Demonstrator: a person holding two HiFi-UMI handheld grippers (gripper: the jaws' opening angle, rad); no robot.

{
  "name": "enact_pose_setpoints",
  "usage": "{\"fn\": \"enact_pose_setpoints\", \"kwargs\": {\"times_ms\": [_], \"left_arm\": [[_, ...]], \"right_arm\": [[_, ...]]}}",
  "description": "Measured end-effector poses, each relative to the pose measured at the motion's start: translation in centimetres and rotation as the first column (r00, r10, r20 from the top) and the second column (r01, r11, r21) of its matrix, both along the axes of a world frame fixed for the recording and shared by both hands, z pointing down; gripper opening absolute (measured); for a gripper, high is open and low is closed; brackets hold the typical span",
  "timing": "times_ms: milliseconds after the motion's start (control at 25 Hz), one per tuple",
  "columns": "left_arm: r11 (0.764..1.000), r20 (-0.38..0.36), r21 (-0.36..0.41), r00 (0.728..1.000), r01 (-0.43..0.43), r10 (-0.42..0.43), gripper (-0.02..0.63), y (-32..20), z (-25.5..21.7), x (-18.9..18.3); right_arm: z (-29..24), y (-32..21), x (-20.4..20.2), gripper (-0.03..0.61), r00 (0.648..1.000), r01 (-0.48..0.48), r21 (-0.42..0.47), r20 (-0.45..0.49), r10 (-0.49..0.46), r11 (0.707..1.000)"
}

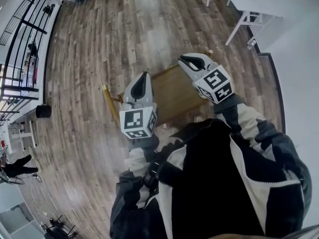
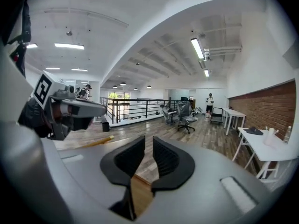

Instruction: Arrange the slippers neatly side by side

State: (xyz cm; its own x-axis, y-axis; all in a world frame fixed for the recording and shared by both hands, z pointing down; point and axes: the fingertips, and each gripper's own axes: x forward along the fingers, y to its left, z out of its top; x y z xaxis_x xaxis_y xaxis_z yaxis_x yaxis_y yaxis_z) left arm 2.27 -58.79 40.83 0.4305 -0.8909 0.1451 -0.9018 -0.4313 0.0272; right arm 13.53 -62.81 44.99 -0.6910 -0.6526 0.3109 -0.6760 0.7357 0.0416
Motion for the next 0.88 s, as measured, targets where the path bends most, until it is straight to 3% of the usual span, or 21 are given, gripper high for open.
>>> {"fn": "enact_pose_setpoints", "kwargs": {"times_ms": [120,280,520,720,880], "left_arm": [[1.000,-0.010,-0.001,1.000,-0.006,0.006,0.020,0.1,0.4,0.2],[1.000,-0.023,-0.017,1.000,0.009,-0.009,0.020,0.2,0.9,-0.1],[0.999,-0.024,-0.030,1.000,0.014,-0.014,0.020,0.5,1.3,-0.4],[0.998,-0.017,-0.055,1.000,0.003,-0.004,0.020,0.4,2.2,0.3],[0.998,-0.023,-0.065,1.000,0.003,-0.004,0.020,-0.4,2.4,0.5]], "right_arm": [[3.8,-2.3,3.6,0.139,0.994,-0.095,-0.075,-0.064,0.091,0.993],[9.9,-4.3,7.7,0.178,0.971,-0.199,-0.179,-0.167,0.170,0.963],[18.1,-5.1,10.4,0.224,0.945,-0.280,-0.320,-0.260,0.200,0.905],[24.6,-4.6,12.6,0.230,0.916,-0.375,-0.452,-0.314,0.249,0.809],[28.1,-4.3,13.8,0.230,0.893,-0.416,-0.513,-0.385,0.233,0.751]]}}
